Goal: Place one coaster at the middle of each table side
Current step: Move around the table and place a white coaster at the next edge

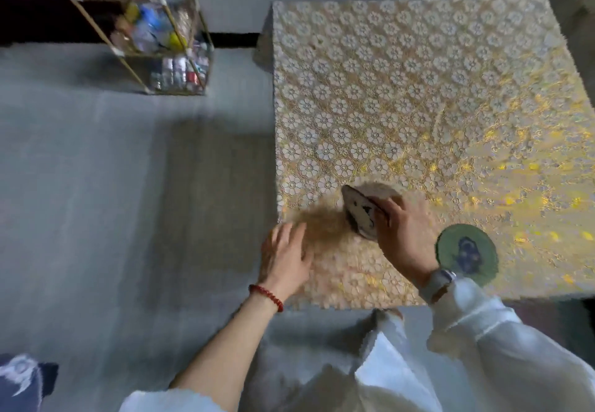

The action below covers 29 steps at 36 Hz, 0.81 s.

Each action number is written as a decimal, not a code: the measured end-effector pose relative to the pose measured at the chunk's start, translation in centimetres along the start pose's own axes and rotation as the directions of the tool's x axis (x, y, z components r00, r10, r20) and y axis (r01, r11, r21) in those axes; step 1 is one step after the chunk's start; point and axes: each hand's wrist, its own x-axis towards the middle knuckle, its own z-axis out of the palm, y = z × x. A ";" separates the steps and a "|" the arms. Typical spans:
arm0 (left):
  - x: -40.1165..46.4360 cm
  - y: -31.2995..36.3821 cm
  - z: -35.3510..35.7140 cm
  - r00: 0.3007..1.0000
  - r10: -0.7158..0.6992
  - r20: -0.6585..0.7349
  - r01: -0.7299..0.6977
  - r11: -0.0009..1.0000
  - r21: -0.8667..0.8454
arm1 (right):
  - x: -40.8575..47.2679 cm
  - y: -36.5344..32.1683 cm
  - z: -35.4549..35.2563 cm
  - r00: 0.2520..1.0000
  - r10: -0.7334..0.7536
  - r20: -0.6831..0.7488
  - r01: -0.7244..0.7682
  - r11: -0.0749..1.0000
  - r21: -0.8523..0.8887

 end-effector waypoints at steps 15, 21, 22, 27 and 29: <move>5.5 -10.9 -18.6 0.985 0.099 -0.141 -0.094 0.995 0.045 | 6.7 -14.8 7.0 0.918 0.397 0.027 -0.370 0.825 0.427; 10.6 -12.0 -20.0 0.975 0.213 -0.063 -0.206 0.973 0.107 | 11.1 -13.2 8.3 0.792 0.610 -0.007 -0.501 0.657 0.563; 11.7 -12.1 -20.2 0.974 0.222 -0.042 -0.216 0.970 0.114 | 11.9 -12.9 8.4 0.769 0.639 -0.012 -0.514 0.630 0.582; 18.5 -11.6 -21.3 0.966 0.250 0.069 -0.257 0.958 0.128 | 16.2 -10.8 8.5 0.676 0.737 -0.017 -0.569 0.536 0.623; 21.3 -10.7 -21.8 0.951 0.279 0.134 -0.297 0.945 0.140 | 17.7 -10.4 8.3 0.641 0.767 0.030 -0.584 0.462 0.667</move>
